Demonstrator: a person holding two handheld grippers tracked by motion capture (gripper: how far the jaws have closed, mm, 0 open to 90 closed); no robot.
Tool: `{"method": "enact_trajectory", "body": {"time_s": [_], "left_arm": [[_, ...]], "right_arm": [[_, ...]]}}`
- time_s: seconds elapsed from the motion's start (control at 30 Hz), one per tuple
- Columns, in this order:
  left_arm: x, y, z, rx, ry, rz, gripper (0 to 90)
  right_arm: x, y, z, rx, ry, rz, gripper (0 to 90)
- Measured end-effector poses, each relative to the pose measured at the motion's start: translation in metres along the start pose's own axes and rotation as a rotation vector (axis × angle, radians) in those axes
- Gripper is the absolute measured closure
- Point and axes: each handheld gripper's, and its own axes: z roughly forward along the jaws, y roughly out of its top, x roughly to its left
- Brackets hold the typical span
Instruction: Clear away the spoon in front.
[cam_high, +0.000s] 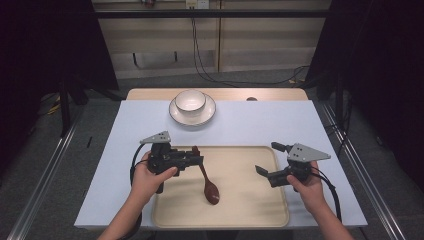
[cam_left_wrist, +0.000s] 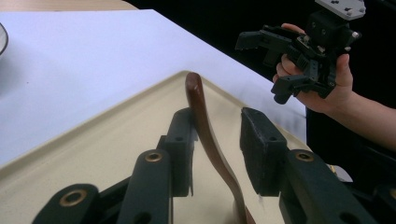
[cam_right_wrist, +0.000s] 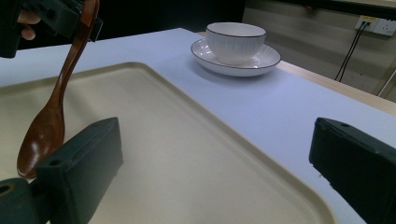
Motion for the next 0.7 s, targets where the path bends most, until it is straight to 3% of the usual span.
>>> {"method": "enact_trajectory", "body": {"time_s": [0.17, 0.23, 0.43, 0.47, 0.7], "left_arm": [[0.004, 0.001, -0.001, 0.004, 0.041, 0.029, 60.8], [0.005, 0.002, 0.0, 0.001, 0.063, 0.037, 53.9], [0.013, 0.002, 0.004, 0.013, 0.12, 0.071, 45.9], [0.014, 0.002, 0.005, 0.002, 0.121, 0.059, 44.4], [0.019, 0.006, 0.003, -0.036, 0.147, 0.082, 31.5]], "right_arm": [[0.001, 0.0, 0.001, 0.001, -0.001, -0.003, 2.5], [0.001, 0.0, 0.001, 0.003, -0.001, -0.01, 2.5], [0.001, 0.0, 0.001, 0.003, 0.003, -0.012, 2.5], [0.002, 0.0, 0.001, 0.004, 0.005, -0.009, 2.5], [0.002, 0.0, 0.001, 0.006, 0.003, -0.012, 2.5]]}}
